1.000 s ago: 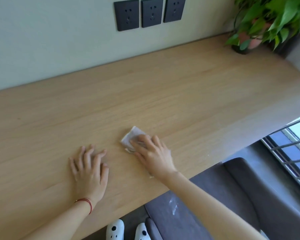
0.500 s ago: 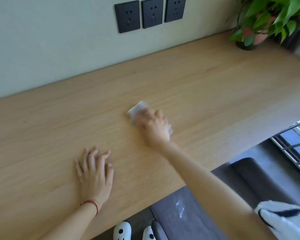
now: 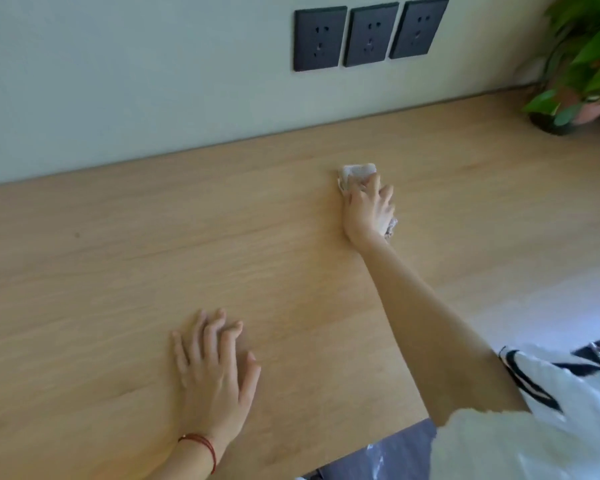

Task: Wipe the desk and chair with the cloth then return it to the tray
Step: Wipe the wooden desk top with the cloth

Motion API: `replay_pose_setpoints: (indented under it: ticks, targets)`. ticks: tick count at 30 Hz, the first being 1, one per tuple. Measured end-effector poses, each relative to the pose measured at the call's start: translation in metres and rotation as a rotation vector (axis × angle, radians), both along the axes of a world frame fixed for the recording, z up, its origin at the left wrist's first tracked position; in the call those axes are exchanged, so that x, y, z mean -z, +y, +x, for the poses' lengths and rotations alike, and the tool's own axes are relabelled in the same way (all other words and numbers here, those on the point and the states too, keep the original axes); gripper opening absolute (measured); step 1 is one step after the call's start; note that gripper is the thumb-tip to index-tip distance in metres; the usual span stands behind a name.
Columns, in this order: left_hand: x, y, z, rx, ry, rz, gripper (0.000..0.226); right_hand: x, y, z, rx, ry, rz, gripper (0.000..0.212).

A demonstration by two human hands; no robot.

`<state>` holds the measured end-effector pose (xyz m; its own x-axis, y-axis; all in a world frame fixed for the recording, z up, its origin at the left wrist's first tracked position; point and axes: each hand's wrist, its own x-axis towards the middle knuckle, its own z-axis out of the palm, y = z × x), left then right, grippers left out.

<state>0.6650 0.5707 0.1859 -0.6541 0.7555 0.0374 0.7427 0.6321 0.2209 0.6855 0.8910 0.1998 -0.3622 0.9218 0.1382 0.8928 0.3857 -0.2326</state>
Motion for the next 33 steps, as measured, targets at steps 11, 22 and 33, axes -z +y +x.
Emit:
replay_pose_setpoints:
  ticks: [11,22,33]
  targets:
    - [-0.002,-0.001,-0.003,-0.122,-0.134,0.13,0.049,-0.008,-0.117,0.109,-0.715,0.066,-0.022,0.028]
    - [-0.007,-0.008,-0.011,-0.052,-0.148,0.179,0.045,0.001,-0.201,0.085,-0.524,0.129,-0.044,0.029]
    - [0.003,-0.033,-0.025,0.173,-0.117,0.114,0.054,-0.001,-0.169,0.135,-0.06,0.092,-0.015,0.033]
